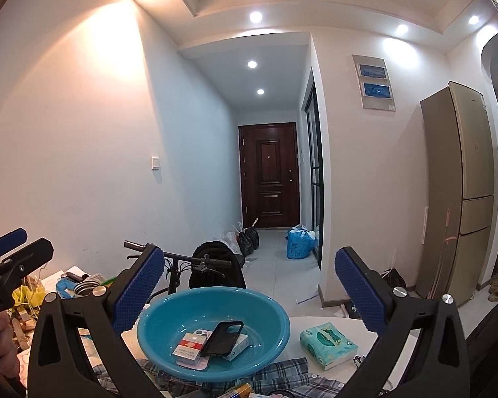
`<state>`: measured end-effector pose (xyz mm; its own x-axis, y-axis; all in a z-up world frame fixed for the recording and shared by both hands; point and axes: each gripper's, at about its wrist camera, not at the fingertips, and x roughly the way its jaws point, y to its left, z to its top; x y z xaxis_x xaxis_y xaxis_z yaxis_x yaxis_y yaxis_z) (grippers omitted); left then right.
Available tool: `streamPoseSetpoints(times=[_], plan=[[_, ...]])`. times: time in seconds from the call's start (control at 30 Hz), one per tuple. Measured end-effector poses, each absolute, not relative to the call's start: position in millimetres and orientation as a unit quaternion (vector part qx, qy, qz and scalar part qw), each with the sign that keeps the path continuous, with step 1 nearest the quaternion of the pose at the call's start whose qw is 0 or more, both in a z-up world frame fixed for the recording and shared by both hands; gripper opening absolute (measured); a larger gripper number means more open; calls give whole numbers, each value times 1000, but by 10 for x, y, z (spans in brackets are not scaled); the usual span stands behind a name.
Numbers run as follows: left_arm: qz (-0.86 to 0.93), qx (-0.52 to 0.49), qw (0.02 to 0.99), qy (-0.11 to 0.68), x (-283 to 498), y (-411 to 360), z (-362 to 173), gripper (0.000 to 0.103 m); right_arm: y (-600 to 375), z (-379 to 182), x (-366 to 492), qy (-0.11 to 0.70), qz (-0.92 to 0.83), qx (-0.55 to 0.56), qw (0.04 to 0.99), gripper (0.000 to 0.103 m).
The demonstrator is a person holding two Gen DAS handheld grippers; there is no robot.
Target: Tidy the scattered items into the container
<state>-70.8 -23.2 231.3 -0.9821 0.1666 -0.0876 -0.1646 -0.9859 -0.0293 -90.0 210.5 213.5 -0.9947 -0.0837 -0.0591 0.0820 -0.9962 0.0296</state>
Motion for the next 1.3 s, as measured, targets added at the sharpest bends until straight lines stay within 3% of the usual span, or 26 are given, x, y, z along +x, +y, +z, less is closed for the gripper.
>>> streamPoseSetpoints(times=[0.8, 1.3], plan=[[994, -19, 110, -4, 88, -247, 2596, 103, 2144, 2352, -24, 3, -999, -23, 31, 102], [994, -48, 96, -23, 89, -364, 2324, 103, 2192, 2211, 88, -10, -1000, -13, 12, 102]])
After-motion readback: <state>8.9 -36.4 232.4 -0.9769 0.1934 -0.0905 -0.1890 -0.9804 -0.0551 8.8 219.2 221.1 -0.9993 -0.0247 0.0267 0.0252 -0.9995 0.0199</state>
